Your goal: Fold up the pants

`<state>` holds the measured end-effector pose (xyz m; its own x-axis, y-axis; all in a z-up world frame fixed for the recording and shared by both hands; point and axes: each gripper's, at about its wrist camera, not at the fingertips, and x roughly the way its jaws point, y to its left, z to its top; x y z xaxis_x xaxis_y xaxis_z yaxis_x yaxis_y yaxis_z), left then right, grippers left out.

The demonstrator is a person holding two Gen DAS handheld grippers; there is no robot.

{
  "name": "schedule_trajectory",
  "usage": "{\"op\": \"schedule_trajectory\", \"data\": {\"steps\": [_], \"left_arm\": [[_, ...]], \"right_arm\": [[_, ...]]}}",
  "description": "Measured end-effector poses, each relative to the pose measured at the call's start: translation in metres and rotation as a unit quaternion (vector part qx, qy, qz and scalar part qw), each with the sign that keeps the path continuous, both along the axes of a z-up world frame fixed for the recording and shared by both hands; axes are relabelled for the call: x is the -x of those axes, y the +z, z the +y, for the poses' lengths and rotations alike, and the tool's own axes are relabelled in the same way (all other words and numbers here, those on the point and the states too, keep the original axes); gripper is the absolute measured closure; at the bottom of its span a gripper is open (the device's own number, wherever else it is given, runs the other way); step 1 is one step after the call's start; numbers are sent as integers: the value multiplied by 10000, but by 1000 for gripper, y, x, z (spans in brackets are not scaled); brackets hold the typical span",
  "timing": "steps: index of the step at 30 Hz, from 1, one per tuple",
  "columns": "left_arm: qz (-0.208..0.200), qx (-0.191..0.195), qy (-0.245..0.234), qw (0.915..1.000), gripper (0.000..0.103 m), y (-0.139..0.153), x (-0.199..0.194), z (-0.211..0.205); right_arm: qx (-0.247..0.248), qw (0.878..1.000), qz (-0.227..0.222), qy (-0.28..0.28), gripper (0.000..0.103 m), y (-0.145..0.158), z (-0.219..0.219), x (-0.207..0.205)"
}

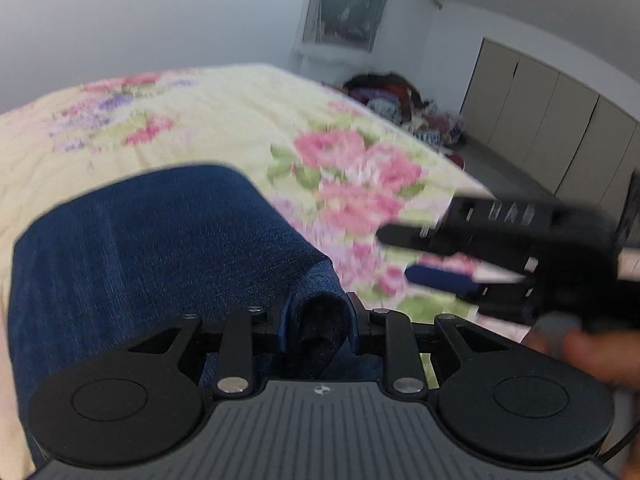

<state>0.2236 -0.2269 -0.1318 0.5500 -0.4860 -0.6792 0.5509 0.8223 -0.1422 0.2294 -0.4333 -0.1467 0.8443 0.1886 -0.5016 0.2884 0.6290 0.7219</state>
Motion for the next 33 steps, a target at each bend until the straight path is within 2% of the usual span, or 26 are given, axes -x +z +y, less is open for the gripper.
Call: {"op": "schedule_trajectory", "data": {"steps": [3,5,6,7,10,11,13,15,16,18,21,22,24,27,30,32,33], "left_arm": [[-179,-58,-66,9998,72,-19,12,-4],[-62,302,67,9995,69,-19,10,8],[40,542,85,9985,64,-15,9,13],[109,681,95,9976,52,-12,8,19],[284,842,-21,9960,31,1,11,37],[242,873,-58,9959,31,6,16,46],[104,957,-31,9954,26,15,27,67],[0,1190,277,9925,19,22,32,97],[-21,1363,573,9890,16,24,33,116],[50,1725,1284,9766,14,22,31,155],[561,2178,2234,9484,14,8,12,207],[744,2298,2447,9390,14,3,6,220],[1055,2435,2608,9282,14,-5,-5,235],[1518,2453,2515,9239,14,-18,-21,239],[1685,2227,2463,9281,14,-31,-30,228],[1720,2285,2487,9254,14,-38,-33,223],[1730,2359,2475,9237,14,-38,-33,221]], "right_arm": [[-240,9996,16,-141,58,-6,-10,0],[-286,9995,-45,-105,58,-5,-13,0],[-335,9994,-69,-30,58,-6,-13,-1],[-437,9990,-77,102,57,-6,-13,-3],[-754,9961,-66,443,53,-12,-10,-9],[-967,9931,-54,656,53,-14,-6,-13],[-1048,9914,-80,784,53,-14,-3,-15],[-1143,9894,-79,898,52,-15,1,-16],[-1173,9885,-63,956,52,-16,3,-18],[-1064,9888,-36,1050,52,-14,8,-22],[-653,9899,-8,1255,52,-10,20,-36],[-492,9898,-7,1334,52,-8,23,-42],[-300,9886,57,1477,52,-8,28,-51],[-204,9847,188,1720,52,-13,35,-59],[-120,9811,215,1917,55,-14,43,-63],[-41,9793,248,2007,84,-13,46,-65],[-9,9790,209,2028,88,-10,47,-66]]}}
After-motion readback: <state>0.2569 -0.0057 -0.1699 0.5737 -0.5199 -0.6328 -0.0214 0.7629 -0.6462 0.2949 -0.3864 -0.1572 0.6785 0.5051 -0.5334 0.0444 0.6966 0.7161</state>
